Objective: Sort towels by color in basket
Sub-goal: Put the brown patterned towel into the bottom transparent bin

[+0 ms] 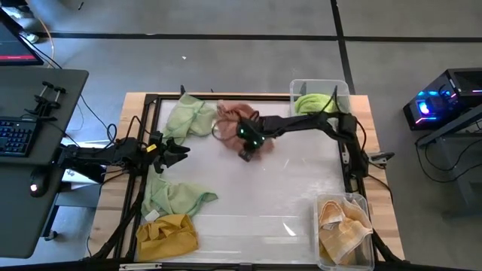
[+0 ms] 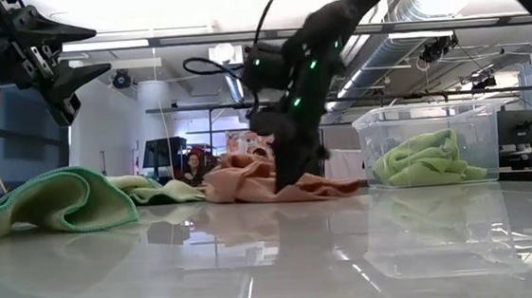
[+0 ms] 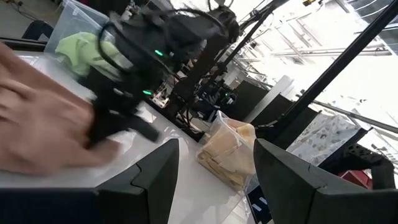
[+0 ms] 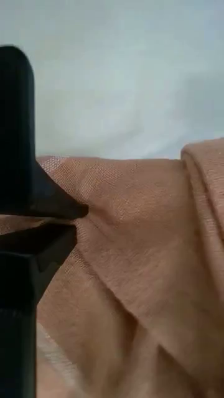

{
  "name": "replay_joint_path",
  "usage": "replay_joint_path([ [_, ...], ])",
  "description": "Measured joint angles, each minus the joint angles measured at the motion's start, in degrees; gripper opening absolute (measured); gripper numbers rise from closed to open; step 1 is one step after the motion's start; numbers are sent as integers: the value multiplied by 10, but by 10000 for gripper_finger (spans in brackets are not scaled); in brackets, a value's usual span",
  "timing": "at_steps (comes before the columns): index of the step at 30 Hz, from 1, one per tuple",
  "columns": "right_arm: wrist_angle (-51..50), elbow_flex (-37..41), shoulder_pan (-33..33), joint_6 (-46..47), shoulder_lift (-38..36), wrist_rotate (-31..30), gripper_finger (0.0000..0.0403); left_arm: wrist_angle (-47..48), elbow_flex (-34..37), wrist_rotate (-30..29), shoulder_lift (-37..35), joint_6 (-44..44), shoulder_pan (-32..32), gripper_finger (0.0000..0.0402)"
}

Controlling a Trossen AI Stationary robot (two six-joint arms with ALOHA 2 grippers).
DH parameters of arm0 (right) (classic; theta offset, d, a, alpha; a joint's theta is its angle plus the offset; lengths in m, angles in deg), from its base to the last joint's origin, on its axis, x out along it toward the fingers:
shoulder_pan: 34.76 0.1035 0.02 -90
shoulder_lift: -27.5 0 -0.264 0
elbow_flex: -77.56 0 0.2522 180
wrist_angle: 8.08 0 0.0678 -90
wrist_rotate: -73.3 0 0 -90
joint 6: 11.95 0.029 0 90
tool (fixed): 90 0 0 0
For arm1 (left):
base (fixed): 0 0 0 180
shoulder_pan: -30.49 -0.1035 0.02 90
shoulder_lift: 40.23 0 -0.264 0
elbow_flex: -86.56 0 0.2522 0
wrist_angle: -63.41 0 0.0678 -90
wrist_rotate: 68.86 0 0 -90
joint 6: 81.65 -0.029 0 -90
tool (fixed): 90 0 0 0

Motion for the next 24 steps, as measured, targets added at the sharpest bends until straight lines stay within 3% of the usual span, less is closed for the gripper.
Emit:
replay_joint_path([
  [3, -72, 2, 29, 31, -36, 49, 8, 0, 0, 0, 0, 0, 0, 195],
  [7, -154, 0, 72, 91, -93, 172, 8, -1, 0, 0, 0, 0, 0, 195],
  [10, -175, 1, 109, 113, -123, 275, 9, 0, 0, 0, 1, 0, 0, 195],
  [12, -167, 1, 133, 123, -151, 297, 5, 0, 0, 0, 1, 0, 0, 195],
  [14, -156, -1, 152, 155, -177, 255, 4, 0, 0, 0, 1, 0, 0, 195],
  [19, -156, 0, 168, 253, -202, 69, 7, 0, 0, 0, 1, 0, 0, 195],
  [24, -156, -1, 164, 223, -172, -20, 9, 0, 0, 0, 1, 0, 0, 195],
])
